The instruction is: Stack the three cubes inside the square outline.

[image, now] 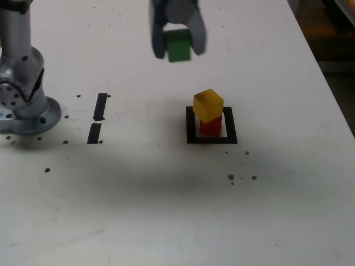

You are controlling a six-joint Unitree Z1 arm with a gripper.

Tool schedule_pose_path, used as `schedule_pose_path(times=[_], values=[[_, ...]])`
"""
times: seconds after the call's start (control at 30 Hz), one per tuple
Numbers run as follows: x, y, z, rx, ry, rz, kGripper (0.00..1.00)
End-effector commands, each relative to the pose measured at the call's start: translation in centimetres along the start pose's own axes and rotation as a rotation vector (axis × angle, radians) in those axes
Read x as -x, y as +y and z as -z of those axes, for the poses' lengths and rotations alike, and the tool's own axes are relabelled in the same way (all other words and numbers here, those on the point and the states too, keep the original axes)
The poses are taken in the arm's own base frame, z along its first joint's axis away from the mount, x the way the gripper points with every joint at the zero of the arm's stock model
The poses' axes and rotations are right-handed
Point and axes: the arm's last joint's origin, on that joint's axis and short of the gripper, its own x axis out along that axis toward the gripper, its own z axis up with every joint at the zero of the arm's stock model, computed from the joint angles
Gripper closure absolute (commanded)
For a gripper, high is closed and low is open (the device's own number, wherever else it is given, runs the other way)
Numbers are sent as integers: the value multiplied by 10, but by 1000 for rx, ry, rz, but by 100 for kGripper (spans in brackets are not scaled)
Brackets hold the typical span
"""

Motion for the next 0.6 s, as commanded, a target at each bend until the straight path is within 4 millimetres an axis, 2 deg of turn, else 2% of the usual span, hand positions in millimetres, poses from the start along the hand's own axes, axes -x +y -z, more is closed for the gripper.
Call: schedule_pose_path(times=[0.0,0.1,0.2,0.57], values=[[-2,-14,-11,-17,10,6,82],[-7,-31,-25,-33,18,10,82],[-12,-38,-33,-39,29,8,82],[-31,-37,-47,-39,78,-12,82]])
